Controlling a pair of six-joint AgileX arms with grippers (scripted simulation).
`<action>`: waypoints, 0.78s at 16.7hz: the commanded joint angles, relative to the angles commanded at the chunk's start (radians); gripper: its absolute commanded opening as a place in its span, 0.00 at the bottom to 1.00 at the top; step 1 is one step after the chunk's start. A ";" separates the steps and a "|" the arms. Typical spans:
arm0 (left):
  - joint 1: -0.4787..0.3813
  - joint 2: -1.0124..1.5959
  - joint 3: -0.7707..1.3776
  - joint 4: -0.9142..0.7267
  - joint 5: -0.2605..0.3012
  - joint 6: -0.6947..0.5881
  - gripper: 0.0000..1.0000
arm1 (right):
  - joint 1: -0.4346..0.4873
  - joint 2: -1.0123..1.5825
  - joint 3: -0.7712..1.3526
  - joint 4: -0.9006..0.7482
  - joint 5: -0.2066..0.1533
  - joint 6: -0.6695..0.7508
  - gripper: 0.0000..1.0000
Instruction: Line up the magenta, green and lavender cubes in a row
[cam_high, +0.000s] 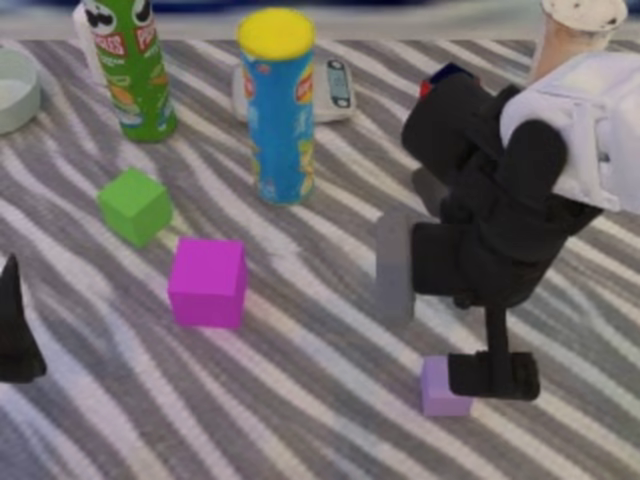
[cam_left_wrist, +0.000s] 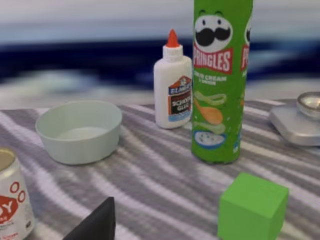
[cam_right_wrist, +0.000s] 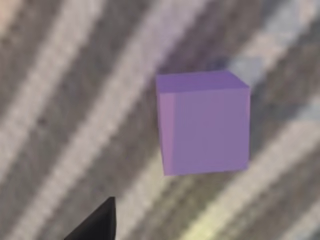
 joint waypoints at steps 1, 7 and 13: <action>-0.013 0.049 0.051 -0.047 0.007 0.014 1.00 | -0.018 -0.038 -0.026 0.028 -0.003 0.015 1.00; -0.099 0.551 0.548 -0.441 0.047 0.140 1.00 | -0.185 -0.427 -0.287 0.269 -0.029 0.171 1.00; -0.163 1.286 1.152 -0.901 0.063 0.279 1.00 | -0.393 -0.952 -0.684 0.553 -0.045 0.413 1.00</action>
